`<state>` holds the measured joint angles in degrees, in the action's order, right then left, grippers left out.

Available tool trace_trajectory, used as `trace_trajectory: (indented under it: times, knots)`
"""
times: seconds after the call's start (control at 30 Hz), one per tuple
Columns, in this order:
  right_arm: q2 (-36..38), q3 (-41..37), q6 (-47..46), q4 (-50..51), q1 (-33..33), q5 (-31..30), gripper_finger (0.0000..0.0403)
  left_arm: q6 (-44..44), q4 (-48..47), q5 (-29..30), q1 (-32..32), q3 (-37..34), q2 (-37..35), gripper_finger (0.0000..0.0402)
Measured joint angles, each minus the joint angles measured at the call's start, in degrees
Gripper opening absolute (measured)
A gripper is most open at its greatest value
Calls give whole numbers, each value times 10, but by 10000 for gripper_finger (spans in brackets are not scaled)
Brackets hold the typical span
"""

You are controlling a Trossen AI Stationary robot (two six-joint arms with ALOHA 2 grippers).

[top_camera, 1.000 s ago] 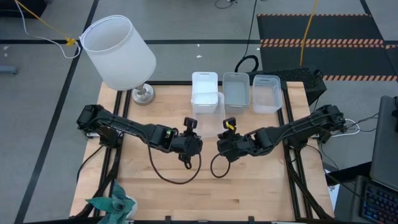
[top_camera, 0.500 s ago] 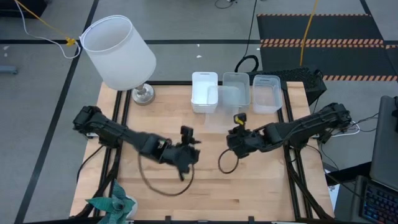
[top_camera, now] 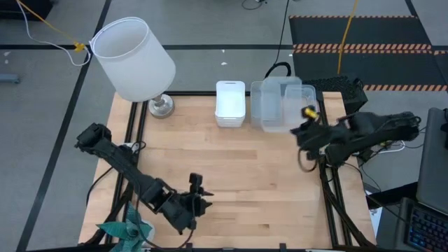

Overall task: Stack baskets by color
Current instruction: Stack the bottom transparent bin on top of the top transparent bin

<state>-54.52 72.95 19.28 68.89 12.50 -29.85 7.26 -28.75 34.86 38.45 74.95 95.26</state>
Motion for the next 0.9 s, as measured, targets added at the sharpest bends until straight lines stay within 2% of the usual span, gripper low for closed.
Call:
trace_trajectory:
  times: [0.2,0.43,0.67,0.9]
  knots:
    - [61,0,82,41,-63,-1,2,15,54,1,11,-40,0,133]
    - [87,0,187,43,-149,6,3,14,63,2,5,-42,0,131]
    - [87,-3,236,55,-239,57,3,-8,65,3,-2,-42,0,131]
    - [90,-43,266,65,-324,115,2,-21,64,3,-2,-42,0,131]
